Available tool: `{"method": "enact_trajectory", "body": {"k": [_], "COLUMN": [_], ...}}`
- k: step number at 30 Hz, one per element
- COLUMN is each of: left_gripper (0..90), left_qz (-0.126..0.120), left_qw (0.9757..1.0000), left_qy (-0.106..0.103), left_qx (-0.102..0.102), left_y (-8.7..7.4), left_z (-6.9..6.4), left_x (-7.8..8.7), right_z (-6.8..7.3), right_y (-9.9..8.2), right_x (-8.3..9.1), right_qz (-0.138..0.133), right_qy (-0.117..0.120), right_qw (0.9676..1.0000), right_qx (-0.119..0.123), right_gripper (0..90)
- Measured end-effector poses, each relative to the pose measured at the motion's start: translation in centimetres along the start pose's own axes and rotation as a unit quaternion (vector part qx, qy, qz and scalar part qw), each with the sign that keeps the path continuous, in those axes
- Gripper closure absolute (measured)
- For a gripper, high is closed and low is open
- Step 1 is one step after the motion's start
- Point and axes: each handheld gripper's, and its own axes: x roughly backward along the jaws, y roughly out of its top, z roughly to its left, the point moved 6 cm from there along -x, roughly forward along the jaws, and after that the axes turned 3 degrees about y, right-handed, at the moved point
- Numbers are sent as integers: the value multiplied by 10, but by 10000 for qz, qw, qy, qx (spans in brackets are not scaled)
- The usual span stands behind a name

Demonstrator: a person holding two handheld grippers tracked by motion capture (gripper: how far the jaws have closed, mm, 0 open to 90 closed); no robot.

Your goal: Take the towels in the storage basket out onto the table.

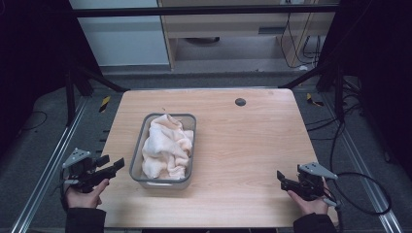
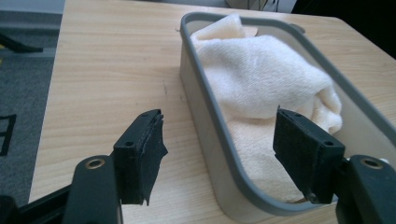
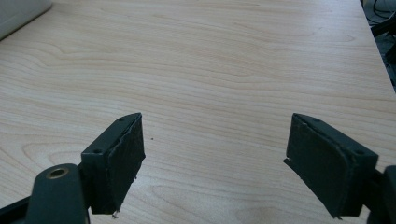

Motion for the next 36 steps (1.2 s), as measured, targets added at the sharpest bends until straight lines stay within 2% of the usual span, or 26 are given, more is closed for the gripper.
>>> {"method": "enact_trajectory", "body": {"k": [12,18,32,36], "left_gripper": [318,313,300,290], "left_qz": [-11,104,482,579], "left_qw": [9997,9990,9941,9926], "left_qy": [-159,-261,-398,-403], "left_qx": [-205,-349,-892,-985], "left_y": [19,28,59,67], "left_z": [-14,-20,-48,-56], "left_x": [4,1,-7,-11], "right_z": [2,0,0,0], "right_y": [-1,0,-1,-1], "right_x": [-1,0,-1,-1], "right_qz": [51,24,97,105], "right_qy": [20,-4,59,64], "right_qw": [10000,10000,9999,9999], "right_qx": [-47,-35,2,22], "right_gripper": [186,181,181,180]}}
